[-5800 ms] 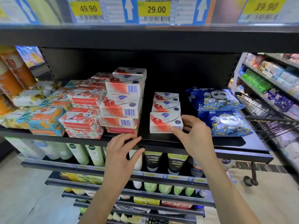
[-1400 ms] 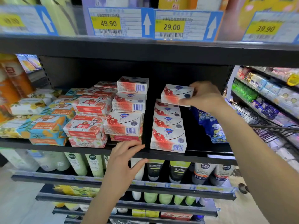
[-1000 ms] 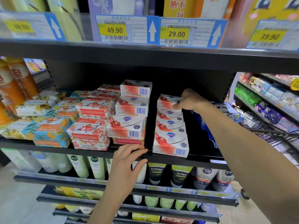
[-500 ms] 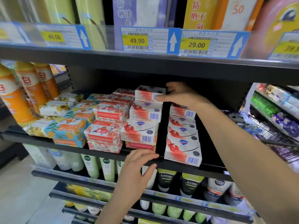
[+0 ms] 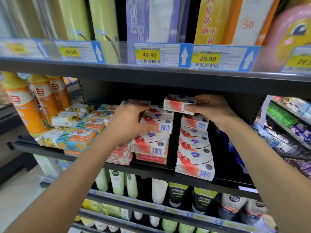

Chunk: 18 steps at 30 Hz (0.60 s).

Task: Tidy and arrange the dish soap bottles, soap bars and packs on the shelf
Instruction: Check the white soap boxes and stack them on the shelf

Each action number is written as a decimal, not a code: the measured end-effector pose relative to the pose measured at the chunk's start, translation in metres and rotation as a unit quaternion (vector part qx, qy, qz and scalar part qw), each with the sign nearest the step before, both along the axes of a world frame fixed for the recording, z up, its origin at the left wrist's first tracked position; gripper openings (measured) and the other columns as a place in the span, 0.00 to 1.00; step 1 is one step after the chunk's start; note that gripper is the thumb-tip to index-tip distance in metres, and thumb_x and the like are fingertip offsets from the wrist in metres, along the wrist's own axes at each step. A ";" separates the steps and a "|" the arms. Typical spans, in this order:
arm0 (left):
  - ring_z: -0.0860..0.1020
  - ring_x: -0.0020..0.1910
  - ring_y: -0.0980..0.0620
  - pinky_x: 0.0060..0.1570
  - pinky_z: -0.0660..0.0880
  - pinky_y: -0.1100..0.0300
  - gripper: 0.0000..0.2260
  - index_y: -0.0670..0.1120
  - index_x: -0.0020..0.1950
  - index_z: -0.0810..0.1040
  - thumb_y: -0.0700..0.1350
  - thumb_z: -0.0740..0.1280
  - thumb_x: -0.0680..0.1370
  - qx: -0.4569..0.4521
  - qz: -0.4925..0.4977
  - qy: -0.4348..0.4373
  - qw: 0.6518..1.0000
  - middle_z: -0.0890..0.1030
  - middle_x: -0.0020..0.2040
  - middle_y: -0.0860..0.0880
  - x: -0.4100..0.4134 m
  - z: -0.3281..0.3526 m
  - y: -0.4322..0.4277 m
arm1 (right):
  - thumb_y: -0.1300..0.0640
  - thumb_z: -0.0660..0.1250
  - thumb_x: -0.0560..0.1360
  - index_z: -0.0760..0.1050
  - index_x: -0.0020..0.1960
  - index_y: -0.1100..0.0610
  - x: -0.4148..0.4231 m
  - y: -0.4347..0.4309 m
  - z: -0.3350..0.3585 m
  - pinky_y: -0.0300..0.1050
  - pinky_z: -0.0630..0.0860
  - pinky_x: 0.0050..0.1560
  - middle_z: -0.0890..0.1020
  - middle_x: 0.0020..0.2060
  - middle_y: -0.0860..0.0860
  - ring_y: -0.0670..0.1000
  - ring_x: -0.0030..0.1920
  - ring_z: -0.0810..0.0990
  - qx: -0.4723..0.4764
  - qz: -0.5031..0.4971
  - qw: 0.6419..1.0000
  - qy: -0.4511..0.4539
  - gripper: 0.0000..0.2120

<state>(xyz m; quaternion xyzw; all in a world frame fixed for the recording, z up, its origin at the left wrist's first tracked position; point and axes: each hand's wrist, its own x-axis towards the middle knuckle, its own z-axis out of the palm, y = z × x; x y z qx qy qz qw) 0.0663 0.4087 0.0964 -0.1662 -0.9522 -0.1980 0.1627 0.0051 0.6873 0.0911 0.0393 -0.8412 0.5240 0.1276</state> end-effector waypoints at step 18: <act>0.60 0.74 0.40 0.69 0.59 0.46 0.32 0.53 0.63 0.80 0.68 0.77 0.65 -0.066 0.075 -0.047 0.994 0.72 0.71 0.47 -0.025 -0.016 -0.002 | 0.59 0.82 0.68 0.80 0.55 0.51 0.063 0.047 -0.012 0.29 0.76 0.43 0.85 0.46 0.45 0.39 0.42 0.84 -0.059 -0.035 0.998 0.008 0.19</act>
